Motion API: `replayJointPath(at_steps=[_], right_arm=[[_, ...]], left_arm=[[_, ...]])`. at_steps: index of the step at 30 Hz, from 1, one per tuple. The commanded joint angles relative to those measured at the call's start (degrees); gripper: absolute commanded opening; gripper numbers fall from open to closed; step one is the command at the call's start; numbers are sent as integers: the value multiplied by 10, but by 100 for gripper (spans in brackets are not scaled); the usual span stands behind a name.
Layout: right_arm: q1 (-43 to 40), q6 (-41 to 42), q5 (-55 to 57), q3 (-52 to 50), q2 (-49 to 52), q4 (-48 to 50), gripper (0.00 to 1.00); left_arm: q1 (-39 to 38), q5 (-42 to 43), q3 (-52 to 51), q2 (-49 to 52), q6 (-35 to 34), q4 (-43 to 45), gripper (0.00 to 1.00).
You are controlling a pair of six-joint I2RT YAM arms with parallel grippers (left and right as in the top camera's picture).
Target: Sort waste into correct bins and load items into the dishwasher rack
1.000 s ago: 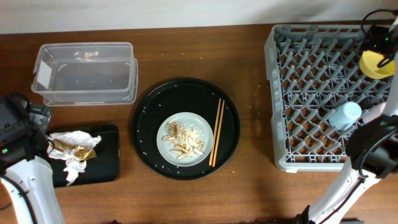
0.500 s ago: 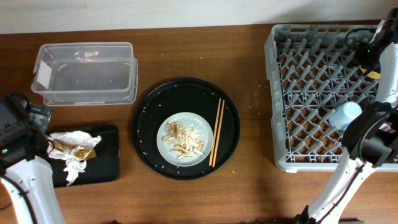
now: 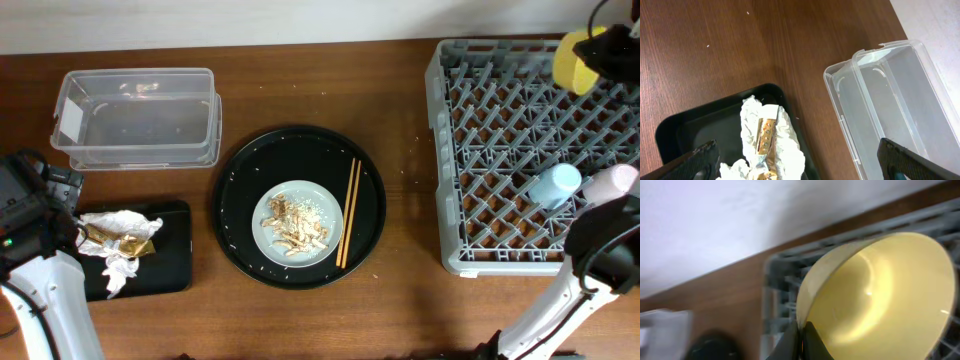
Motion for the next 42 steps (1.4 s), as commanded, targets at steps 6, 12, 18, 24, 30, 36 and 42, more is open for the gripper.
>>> replayJointPath(at_steps=[6, 12, 18, 24, 30, 36, 42], right_arm=[[-14, -33, -157, 4, 61, -20, 4], [-51, -23, -168, 4, 141, -9, 4], [-104, -25, -156, 4, 147, -14, 4], [-151, 38, -106, 6, 135, -55, 29], [-203, 105, 37, 6, 0, -95, 41], [-52, 107, 157, 3, 1, -68, 43], [64, 173, 430, 3, 53, -45, 33]], left_arm=[[1, -2, 2, -2, 7, 1, 99], [1, -2, 2, -2, 7, 1, 99], [1, -2, 2, -2, 7, 1, 99], [1, -2, 2, -2, 7, 1, 99], [1, -2, 2, -2, 7, 1, 99], [1, -2, 2, -2, 7, 1, 99], [1, -2, 2, -2, 7, 1, 99]])
